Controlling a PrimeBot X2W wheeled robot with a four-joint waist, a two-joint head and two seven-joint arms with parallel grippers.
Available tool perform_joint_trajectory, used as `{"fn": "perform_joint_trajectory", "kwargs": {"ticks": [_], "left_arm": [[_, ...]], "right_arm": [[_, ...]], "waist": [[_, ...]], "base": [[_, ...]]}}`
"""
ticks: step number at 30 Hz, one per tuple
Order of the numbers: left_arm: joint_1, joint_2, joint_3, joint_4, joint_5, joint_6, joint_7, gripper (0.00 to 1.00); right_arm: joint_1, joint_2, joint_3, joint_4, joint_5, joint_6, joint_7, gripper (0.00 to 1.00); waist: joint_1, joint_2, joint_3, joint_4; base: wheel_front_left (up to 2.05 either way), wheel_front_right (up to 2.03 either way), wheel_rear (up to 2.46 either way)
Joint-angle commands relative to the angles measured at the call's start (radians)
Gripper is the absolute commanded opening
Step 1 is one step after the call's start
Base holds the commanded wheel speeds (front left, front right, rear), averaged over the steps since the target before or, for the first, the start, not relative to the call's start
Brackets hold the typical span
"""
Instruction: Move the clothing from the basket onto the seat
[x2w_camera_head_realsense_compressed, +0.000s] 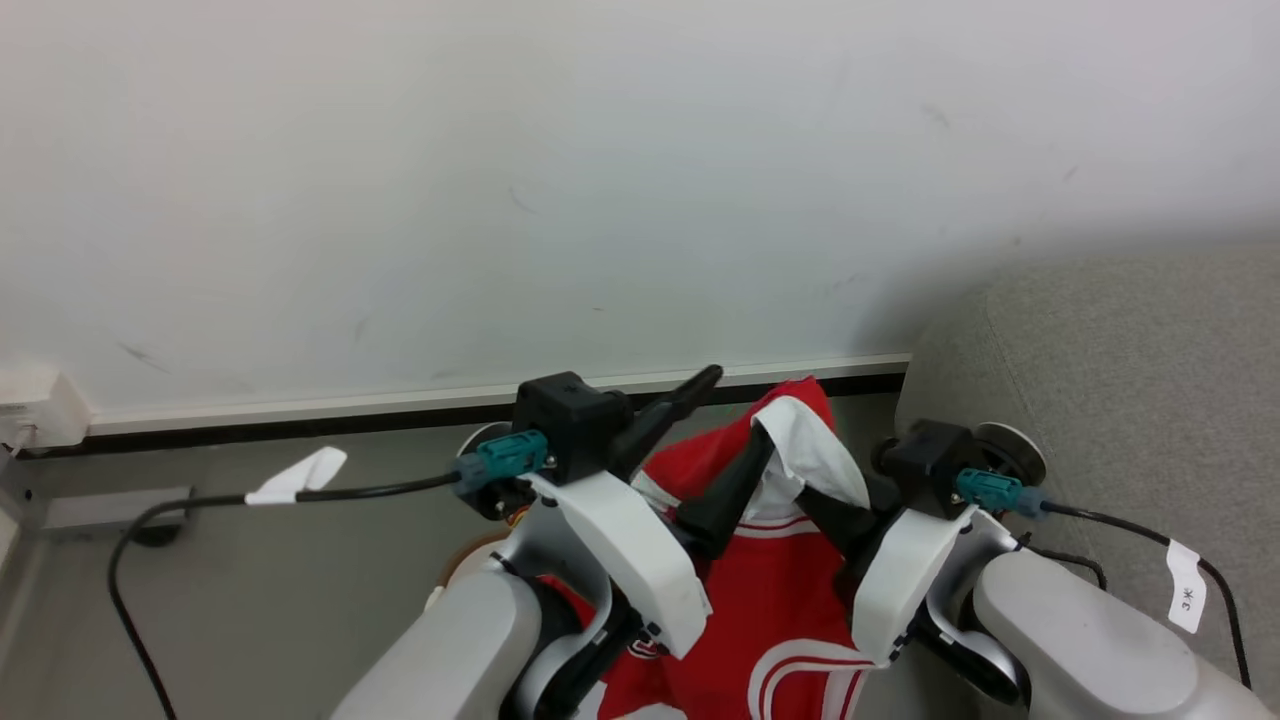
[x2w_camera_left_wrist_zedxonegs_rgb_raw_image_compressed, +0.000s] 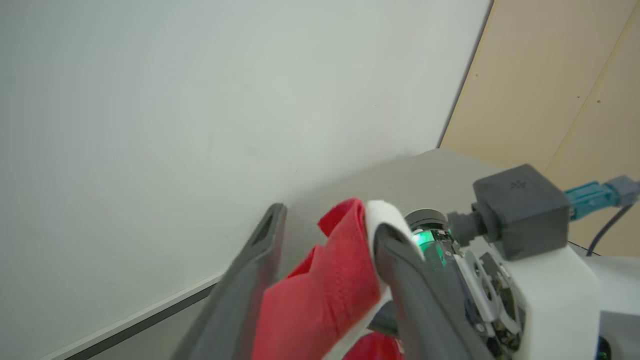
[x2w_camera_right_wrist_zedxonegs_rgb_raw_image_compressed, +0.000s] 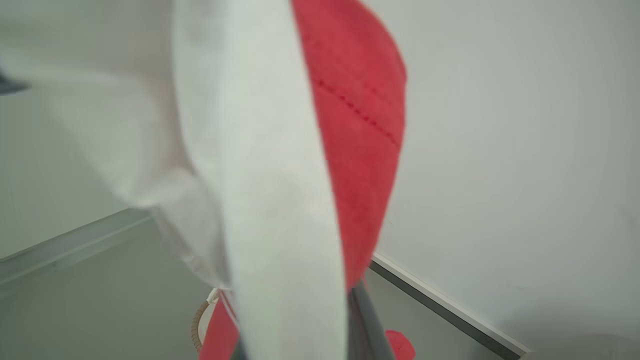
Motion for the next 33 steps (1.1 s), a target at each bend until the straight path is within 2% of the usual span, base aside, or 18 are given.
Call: {"fn": "perform_joint_trajectory", "kwargs": {"ticks": [1, 9, 22, 27, 33], "left_arm": [[0.001, 0.008, 0.005, 0.006, 0.005, 0.002, -0.006, 1.00], [0.018, 0.021, 0.004, 0.037, 0.014, 0.011, -0.024, 1.00], [0.049, 0.001, -0.041, 0.095, 0.032, 0.003, -0.084, 1.00], [0.055, -0.017, -0.058, 0.124, 0.030, -0.002, -0.106, 1.00], [0.040, -0.024, -0.070, 0.137, 0.033, -0.003, -0.112, 1.00]], "right_arm": [[-0.021, -0.004, -0.010, 0.001, 0.006, -0.002, -0.013, 0.00], [-0.047, -0.045, -0.062, -0.021, 0.004, -0.002, -0.031, 0.00], [-0.017, -0.176, -0.237, -0.135, -0.035, -0.003, -0.015, 0.00], [0.007, -0.213, -0.319, -0.183, -0.047, -0.003, 0.008, 0.00], [0.041, -0.224, -0.396, -0.237, -0.073, -0.003, 0.035, 0.00]], "waist": [[-0.0001, 0.0000, 0.001, -0.008], [-0.0001, 0.0000, 0.011, -0.083], [-0.0001, 0.0000, 0.060, -0.243], [-0.0001, 0.0000, 0.070, -0.273], [-0.0001, 0.0000, 0.088, -0.286]], "base": [[0.00, 0.00, 0.00], [0.00, 0.00, 0.00], [0.00, 0.00, 0.00], [0.00, 0.00, 0.00], [0.00, 0.00, 0.00]]}}
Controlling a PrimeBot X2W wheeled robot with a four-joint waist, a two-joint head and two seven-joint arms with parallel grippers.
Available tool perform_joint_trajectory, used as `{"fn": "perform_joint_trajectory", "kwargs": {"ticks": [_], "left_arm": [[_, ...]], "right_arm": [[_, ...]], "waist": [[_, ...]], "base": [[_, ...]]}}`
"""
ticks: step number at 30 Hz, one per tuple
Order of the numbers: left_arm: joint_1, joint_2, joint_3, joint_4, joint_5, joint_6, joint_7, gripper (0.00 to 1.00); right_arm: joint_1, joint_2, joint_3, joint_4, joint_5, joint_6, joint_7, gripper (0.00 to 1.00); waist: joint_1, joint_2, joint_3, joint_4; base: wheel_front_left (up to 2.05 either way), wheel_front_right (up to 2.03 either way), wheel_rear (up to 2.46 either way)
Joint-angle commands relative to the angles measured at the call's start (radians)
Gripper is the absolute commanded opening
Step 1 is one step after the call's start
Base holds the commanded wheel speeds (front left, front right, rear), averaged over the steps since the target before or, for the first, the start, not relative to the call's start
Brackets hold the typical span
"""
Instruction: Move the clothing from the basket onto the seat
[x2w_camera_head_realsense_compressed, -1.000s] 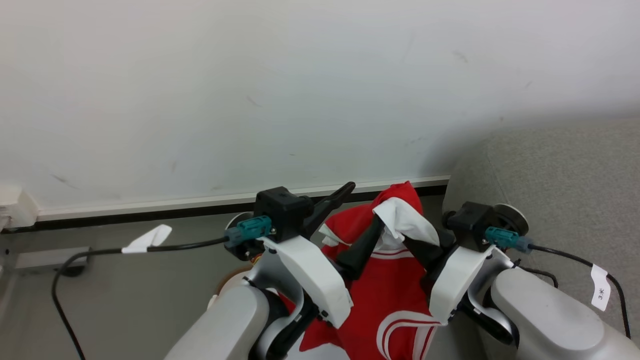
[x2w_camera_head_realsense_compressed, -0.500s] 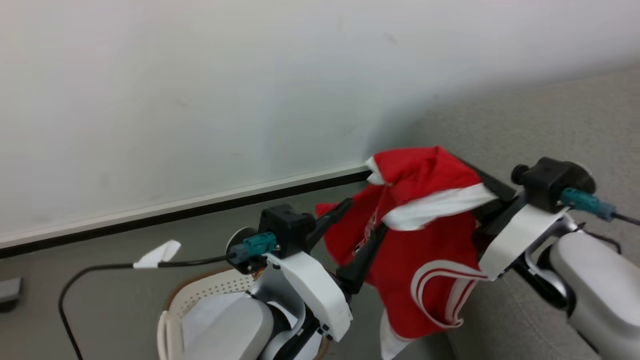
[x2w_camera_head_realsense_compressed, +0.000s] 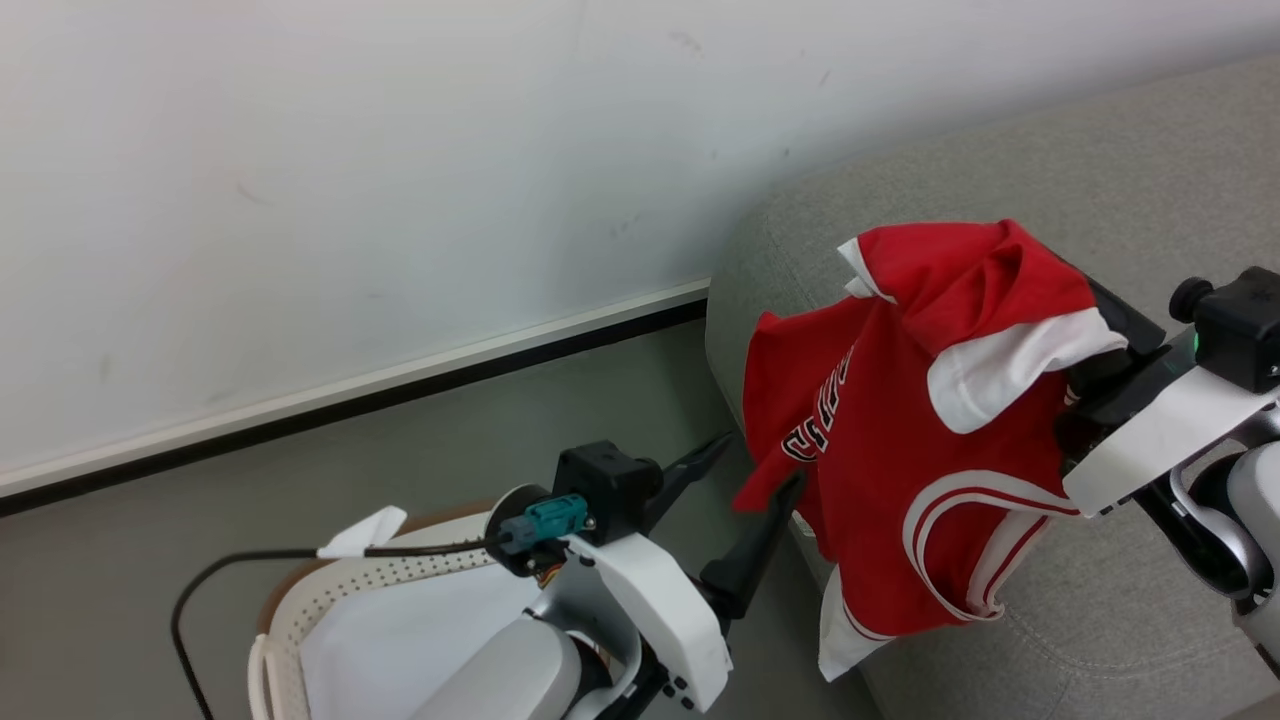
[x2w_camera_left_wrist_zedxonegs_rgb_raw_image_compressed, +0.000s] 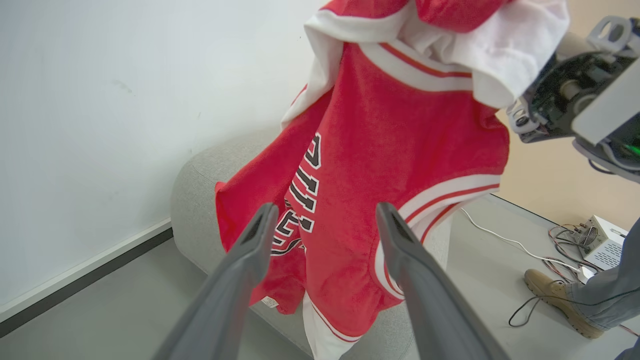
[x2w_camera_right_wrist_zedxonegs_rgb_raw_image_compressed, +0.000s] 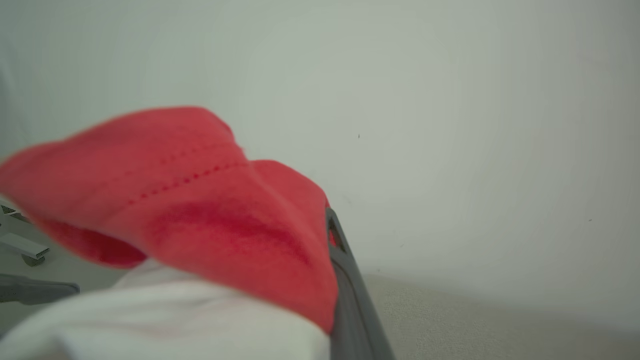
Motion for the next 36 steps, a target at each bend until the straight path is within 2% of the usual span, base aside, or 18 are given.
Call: {"fn": "perform_joint_trajectory", "kwargs": {"ticks": [1, 5, 11, 16, 20, 28, 33, 36], "left_arm": [[-0.010, 0.002, -0.003, -0.001, 0.012, -0.003, -0.003, 1.00], [-0.034, 0.007, -0.007, -0.005, 0.021, -0.008, 0.006, 1.00], [-0.108, 0.026, -0.009, -0.001, 0.048, -0.017, 0.025, 1.00], [-0.191, 0.039, -0.008, 0.004, 0.081, -0.027, 0.031, 1.00], [-0.251, 0.038, -0.002, 0.003, 0.097, -0.033, 0.031, 1.00], [-0.301, 0.044, 0.000, 0.020, 0.105, -0.043, 0.006, 1.00], [-0.308, 0.044, 0.004, 0.025, 0.099, -0.043, -0.009, 1.00], [-0.313, 0.049, 0.010, 0.023, 0.098, -0.035, -0.007, 1.00]], "right_arm": [[0.014, -0.002, -0.025, -0.017, -0.012, -0.003, 0.002, 0.00], [0.026, 0.009, -0.082, -0.029, -0.027, -0.003, 0.003, 0.00], [-0.021, 0.057, -0.200, -0.025, -0.072, -0.003, 0.018, 0.00], [-0.136, 0.093, -0.327, 0.013, -0.106, -0.003, 0.042, 0.00], [-0.286, 0.106, -0.465, 0.070, -0.162, -0.003, 0.070, 0.00], [-0.648, 0.056, -0.706, 0.233, -0.319, -0.003, 0.115, 0.00], [-0.832, -0.008, -0.771, 0.324, -0.423, -0.003, 0.148, 0.00], [-0.893, -0.037, -0.767, 0.378, -0.470, -0.003, 0.192, 0.00]], "waist": [[0.0000, -0.0001, 0.016, 0.000], [0.0000, -0.0001, 0.052, 0.008], [0.0000, -0.0001, 0.168, 0.044], [0.0000, -0.0001, 0.287, 0.091], [0.0000, -0.0001, 0.386, 0.132], [0.0000, -0.0001, 0.475, 0.206], [0.0000, -0.0001, 0.494, 0.234], [0.0000, -0.0001, 0.509, 0.238]], "base": [[0.00, 0.00, 0.00], [0.00, 0.00, 0.00], [0.00, 0.00, 0.00], [0.00, 0.00, 0.00], [0.00, 0.00, 0.00], [0.00, 0.00, 0.00], [0.00, 0.00, 0.00], [0.00, 0.00, 0.00]]}}
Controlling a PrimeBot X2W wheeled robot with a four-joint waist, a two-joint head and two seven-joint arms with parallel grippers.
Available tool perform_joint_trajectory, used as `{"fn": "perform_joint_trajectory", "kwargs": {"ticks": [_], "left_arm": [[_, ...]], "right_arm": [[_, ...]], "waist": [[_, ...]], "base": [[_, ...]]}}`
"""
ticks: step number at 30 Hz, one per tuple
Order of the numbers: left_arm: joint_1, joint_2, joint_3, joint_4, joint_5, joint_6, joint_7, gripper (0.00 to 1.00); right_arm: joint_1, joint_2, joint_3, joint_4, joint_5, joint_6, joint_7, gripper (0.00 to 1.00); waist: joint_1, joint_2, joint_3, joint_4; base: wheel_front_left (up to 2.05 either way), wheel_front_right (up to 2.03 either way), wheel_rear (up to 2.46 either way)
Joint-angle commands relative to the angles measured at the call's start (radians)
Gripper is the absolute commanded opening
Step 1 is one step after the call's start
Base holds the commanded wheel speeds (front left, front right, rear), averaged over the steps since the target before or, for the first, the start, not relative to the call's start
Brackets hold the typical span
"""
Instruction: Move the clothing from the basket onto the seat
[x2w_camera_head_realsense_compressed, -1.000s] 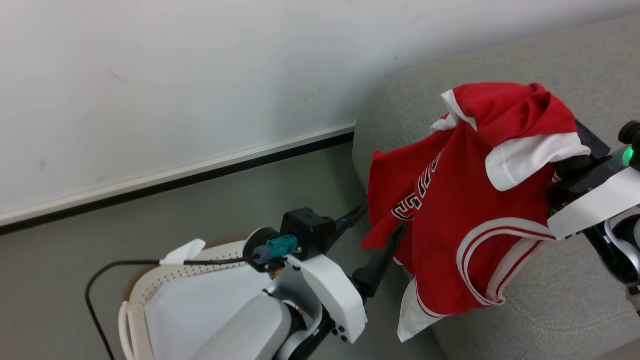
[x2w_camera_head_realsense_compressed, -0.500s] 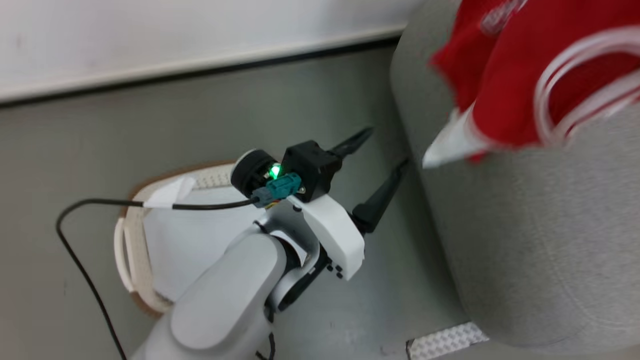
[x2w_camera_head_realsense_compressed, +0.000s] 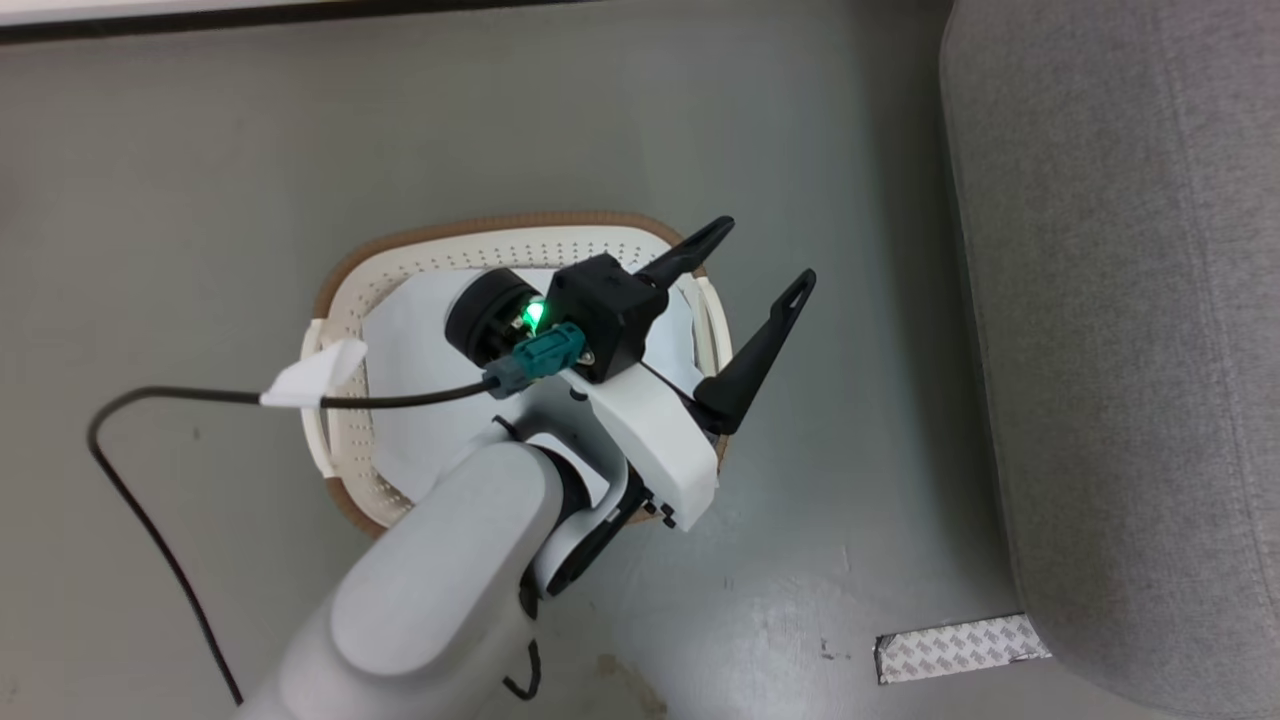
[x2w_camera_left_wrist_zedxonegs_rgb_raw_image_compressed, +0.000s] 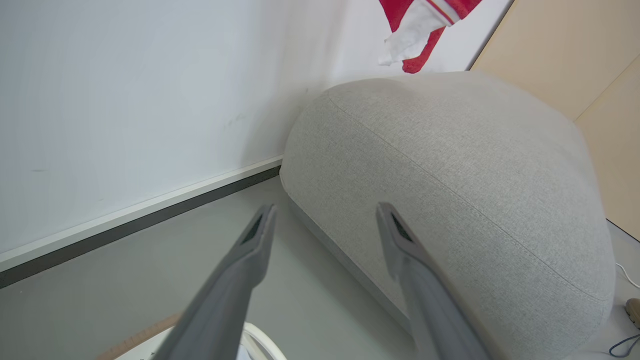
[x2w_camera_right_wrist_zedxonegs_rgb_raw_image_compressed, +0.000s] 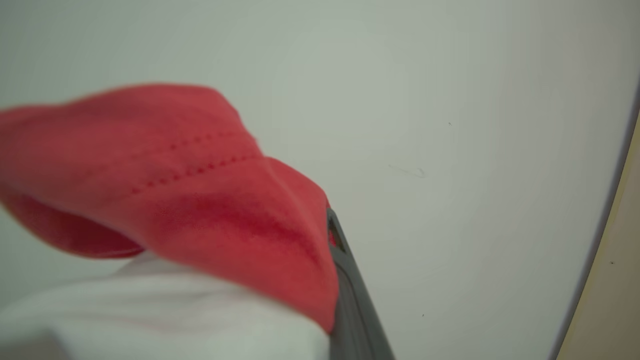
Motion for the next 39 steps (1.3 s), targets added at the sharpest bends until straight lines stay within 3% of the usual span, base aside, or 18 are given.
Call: {"fn": "perform_joint_trajectory", "kwargs": {"ticks": [1, 6, 11, 26, 27, 28, 29, 33, 39], "left_arm": [[-0.014, 0.009, 0.004, -0.004, -0.003, 0.003, 0.002, 1.00], [-0.020, 0.018, 0.010, -0.017, -0.002, 0.013, 0.008, 1.00], [-0.008, 0.038, 0.013, -0.033, -0.001, 0.028, 0.027, 1.00], [0.093, 0.113, 0.018, -0.131, -0.002, 0.088, 0.077, 1.00], [0.097, 0.116, 0.021, -0.136, -0.005, 0.091, 0.076, 1.00], [0.100, 0.120, 0.025, -0.140, -0.008, 0.097, 0.077, 1.00], [0.105, 0.125, 0.030, -0.143, -0.011, 0.099, 0.075, 1.00], [0.125, 0.141, 0.046, -0.151, -0.023, 0.112, 0.067, 1.00], [0.170, 0.164, 0.074, -0.144, -0.043, 0.128, 0.040, 1.00]], "right_arm": [[-0.014, -0.012, -0.001, 0.015, -0.019, -0.003, 0.002, 0.00], [0.037, -0.034, -0.050, 0.106, -0.053, -0.003, -0.006, 0.00], [0.143, -0.060, -0.171, 0.224, -0.137, -0.003, -0.035, 0.00], [0.374, 0.046, -0.605, 0.407, -0.466, -0.003, -0.125, 0.00], [0.380, 0.056, -0.623, 0.410, -0.485, -0.003, -0.128, 0.17], [0.384, 0.067, -0.635, 0.414, -0.506, -0.003, -0.132, 0.50], [0.388, 0.077, -0.647, 0.414, -0.523, -0.003, -0.136, 1.00], [0.395, 0.120, -0.653, 0.417, -0.580, -0.003, -0.162, 1.00], [0.459, 0.172, -0.524, 0.452, -0.553, -0.003, -0.283, 1.00]], "waist": [[-0.0002, 0.0001, 0.015, 0.004], [-0.0002, 0.0001, 0.049, 0.003], [-0.0002, 0.0001, 0.080, 0.008], [-0.0002, 0.0001, 0.118, 0.041], [-0.0002, 0.0001, 0.115, 0.042], [-0.0002, 0.0001, 0.112, 0.043], [-0.0002, 0.0001, 0.109, 0.043], [-0.0002, 0.0001, 0.084, 0.035], [-0.0002, 0.0001, 0.009, 0.017]], "base": [[0.00, 0.00, 0.00], [0.00, 0.00, 0.00], [0.00, 0.00, 0.00], [0.00, 0.00, 0.00], [0.00, 0.00, 0.00], [0.00, 0.00, 0.00], [0.00, 0.00, 0.00], [0.00, 0.00, 0.00], [0.00, 0.00, 0.00]]}}
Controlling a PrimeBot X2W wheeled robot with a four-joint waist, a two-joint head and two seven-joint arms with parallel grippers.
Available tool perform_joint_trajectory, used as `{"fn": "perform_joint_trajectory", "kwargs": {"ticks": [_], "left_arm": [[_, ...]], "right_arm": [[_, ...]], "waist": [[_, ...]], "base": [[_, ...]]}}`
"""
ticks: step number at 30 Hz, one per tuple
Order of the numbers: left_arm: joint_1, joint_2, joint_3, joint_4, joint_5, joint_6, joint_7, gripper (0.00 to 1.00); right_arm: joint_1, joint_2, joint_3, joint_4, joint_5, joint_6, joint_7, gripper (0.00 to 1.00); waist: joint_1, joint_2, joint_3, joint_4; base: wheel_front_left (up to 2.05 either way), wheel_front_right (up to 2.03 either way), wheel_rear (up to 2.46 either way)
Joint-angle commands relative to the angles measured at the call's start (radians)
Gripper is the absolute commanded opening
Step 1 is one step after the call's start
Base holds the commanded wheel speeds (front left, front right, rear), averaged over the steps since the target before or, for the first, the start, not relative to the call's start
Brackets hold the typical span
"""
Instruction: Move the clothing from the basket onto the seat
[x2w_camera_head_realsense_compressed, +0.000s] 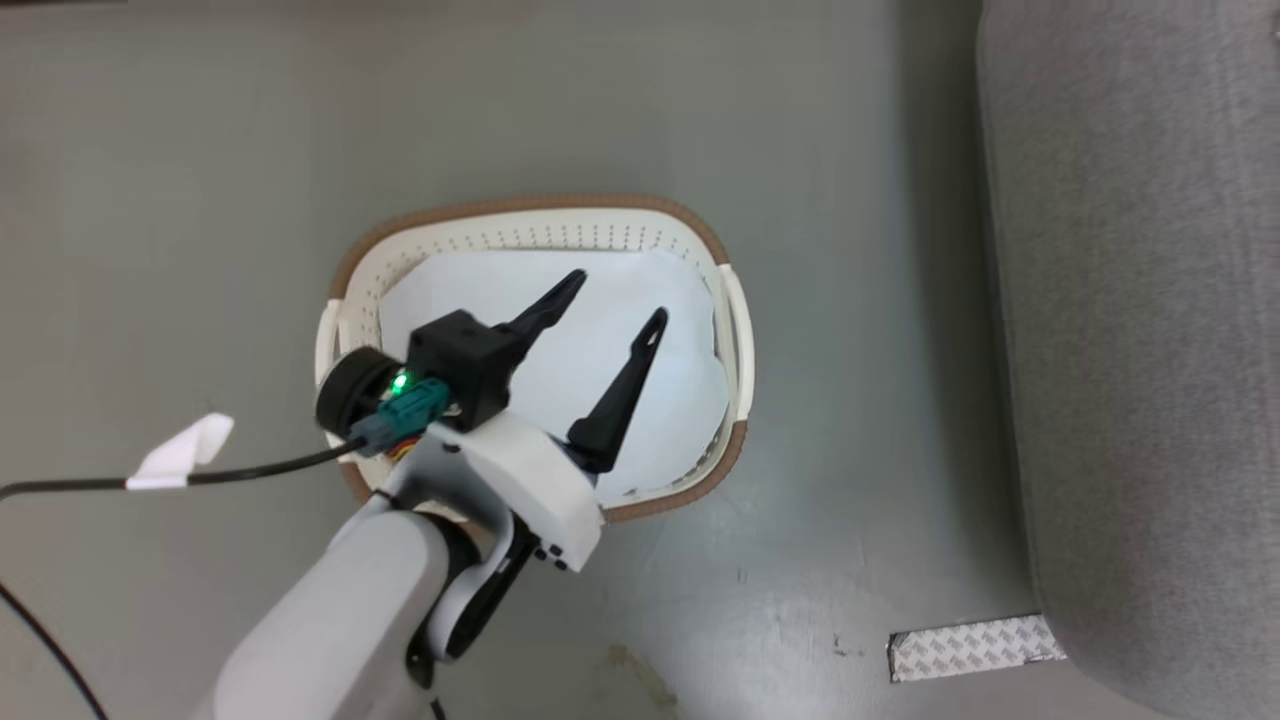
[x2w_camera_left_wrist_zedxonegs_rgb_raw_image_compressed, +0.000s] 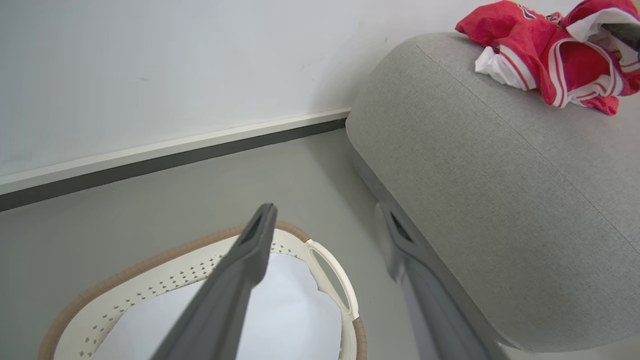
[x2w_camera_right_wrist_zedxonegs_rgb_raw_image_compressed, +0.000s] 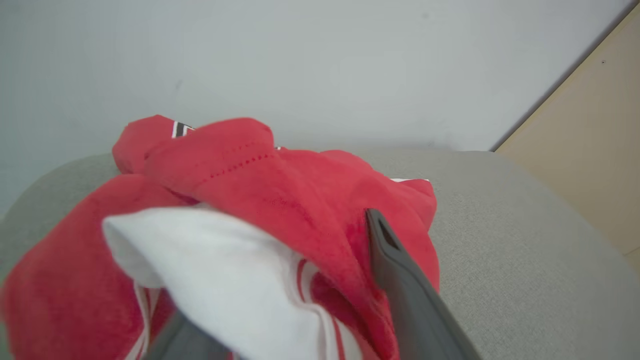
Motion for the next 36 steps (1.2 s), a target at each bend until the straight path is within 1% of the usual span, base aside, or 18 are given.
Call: {"fn": "perform_joint_trajectory", "kwargs": {"ticks": [1, 5, 9, 12, 15, 19, 23, 24, 27, 30, 34, 36], "left_arm": [[0.020, 0.014, 0.012, 0.005, -0.010, 0.006, -0.013, 1.00], [0.061, 0.019, 0.039, 0.020, -0.037, 0.017, -0.051, 1.00], [0.111, 0.030, 0.067, 0.042, -0.062, 0.028, -0.090, 1.00], [0.164, 0.041, 0.085, 0.065, -0.078, 0.040, -0.128, 1.00], [0.219, 0.031, 0.111, 0.086, -0.110, 0.056, -0.173, 1.00], [0.293, 0.031, 0.139, 0.131, -0.124, 0.071, -0.241, 1.00], [0.364, 0.024, 0.168, 0.180, -0.154, 0.079, -0.302, 1.00], [0.364, 0.024, 0.168, 0.180, -0.154, 0.079, -0.302, 1.00], [0.413, 0.024, 0.185, 0.211, -0.163, 0.087, -0.336, 1.00], [0.461, 0.022, 0.212, 0.235, -0.162, 0.090, -0.358, 1.00], [0.518, 0.010, 0.259, 0.243, -0.131, 0.095, -0.370, 1.00], [0.544, -0.003, 0.289, 0.221, -0.094, 0.091, -0.371, 1.00]], "right_arm": [[0.050, -0.002, 0.031, 0.003, 0.019, -0.003, -0.036, 1.00], [0.147, 0.032, 0.124, -0.032, 0.086, -0.003, -0.092, 1.00], [0.267, 0.069, 0.225, -0.128, 0.169, -0.003, -0.108, 1.00], [0.369, 0.089, 0.296, -0.235, 0.251, -0.003, -0.109, 1.00], [0.482, 0.100, 0.344, -0.364, 0.324, -0.003, -0.097, 1.00], [0.653, 0.118, 0.381, -0.546, 0.366, -0.003, -0.066, 1.00], [0.811, 0.167, 0.405, -0.695, 0.382, -0.003, -0.043, 1.00], [0.811, 0.167, 0.405, -0.695, 0.382, -0.003, -0.043, 1.00], [0.914, 0.209, 0.435, -0.768, 0.383, -0.003, -0.043, 1.00], [0.997, 0.254, 0.460, -0.805, 0.377, -0.003, -0.052, 1.00], [1.078, 0.296, 0.497, -0.801, 0.359, -0.003, -0.080, 1.00], [1.108, 0.314, 0.511, -0.788, 0.340, -0.003, -0.095, 1.00]], "waist": [[0.0001, 0.0000, -0.043, -0.012], [0.0001, 0.0000, -0.118, -0.020], [0.0001, 0.0000, -0.196, -0.026], [0.0001, 0.0000, -0.263, -0.023], [0.0001, 0.0000, -0.329, -0.010], [0.0001, 0.0000, -0.415, 0.021], [0.0001, 0.0000, -0.489, 0.054], [0.0001, 0.0000, -0.489, 0.054], [0.0001, 0.0000, -0.534, 0.078], [0.0001, 0.0000, -0.574, 0.097], [0.0001, 0.0000, -0.613, 0.110], [0.0001, 0.0000, -0.625, 0.112]], "base": [[0.00, 0.00, 0.00], [0.00, 0.00, 0.00], [0.00, 0.00, 0.00], [0.00, 0.00, 0.00], [0.00, 0.00, 0.00], [0.00, 0.00, 0.00], [0.00, 0.00, 0.00], [0.00, 0.00, 0.00], [0.00, 0.00, 0.00], [0.00, 0.00, 0.00], [0.00, 0.00, 0.00], [0.00, 0.00, 0.00]]}}
